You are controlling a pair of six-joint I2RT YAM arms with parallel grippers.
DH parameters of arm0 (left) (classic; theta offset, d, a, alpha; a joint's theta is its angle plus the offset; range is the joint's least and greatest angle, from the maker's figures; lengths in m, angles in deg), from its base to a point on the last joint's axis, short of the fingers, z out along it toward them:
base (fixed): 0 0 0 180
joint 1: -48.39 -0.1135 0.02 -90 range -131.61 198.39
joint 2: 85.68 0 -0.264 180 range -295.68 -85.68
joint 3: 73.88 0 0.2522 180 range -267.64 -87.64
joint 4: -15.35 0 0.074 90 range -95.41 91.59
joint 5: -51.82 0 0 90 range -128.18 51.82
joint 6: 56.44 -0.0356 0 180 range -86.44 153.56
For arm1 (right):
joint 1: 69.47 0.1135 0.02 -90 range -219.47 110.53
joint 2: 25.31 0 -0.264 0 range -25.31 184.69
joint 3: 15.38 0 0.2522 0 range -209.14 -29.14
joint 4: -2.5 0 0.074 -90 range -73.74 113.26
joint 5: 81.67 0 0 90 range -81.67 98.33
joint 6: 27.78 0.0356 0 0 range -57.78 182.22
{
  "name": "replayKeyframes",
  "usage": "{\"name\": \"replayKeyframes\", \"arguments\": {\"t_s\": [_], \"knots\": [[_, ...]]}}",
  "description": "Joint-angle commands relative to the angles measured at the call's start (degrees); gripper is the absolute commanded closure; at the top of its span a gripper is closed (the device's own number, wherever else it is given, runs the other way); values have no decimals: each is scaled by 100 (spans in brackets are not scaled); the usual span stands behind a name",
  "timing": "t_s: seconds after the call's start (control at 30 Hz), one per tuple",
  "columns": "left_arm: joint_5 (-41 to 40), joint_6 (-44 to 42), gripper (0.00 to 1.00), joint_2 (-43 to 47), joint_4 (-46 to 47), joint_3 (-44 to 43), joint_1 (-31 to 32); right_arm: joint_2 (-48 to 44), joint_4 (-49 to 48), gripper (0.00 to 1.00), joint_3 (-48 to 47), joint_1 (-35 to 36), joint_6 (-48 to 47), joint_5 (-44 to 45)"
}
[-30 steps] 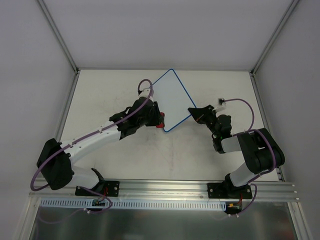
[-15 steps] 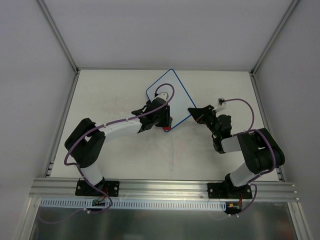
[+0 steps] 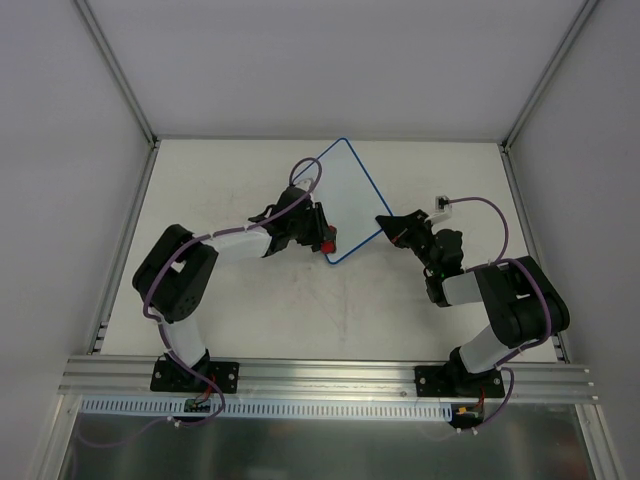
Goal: Erase the whiteboard
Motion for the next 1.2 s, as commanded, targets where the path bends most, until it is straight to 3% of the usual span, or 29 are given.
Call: {"name": "replayKeyframes", "arguments": {"t_s": [0.0,0.67,1.17], "knots": [[358,304,100,-83,349,60,-43,73,-443,100,-113,14,-41,-244],[789,568,99,-1077,-116,-1074,-817,82,-513,100,-78,14,-33,-244],[-1205,-293,100,-251,76,-802,-738,126,-593,100,-52,14,-6,-227]]}}
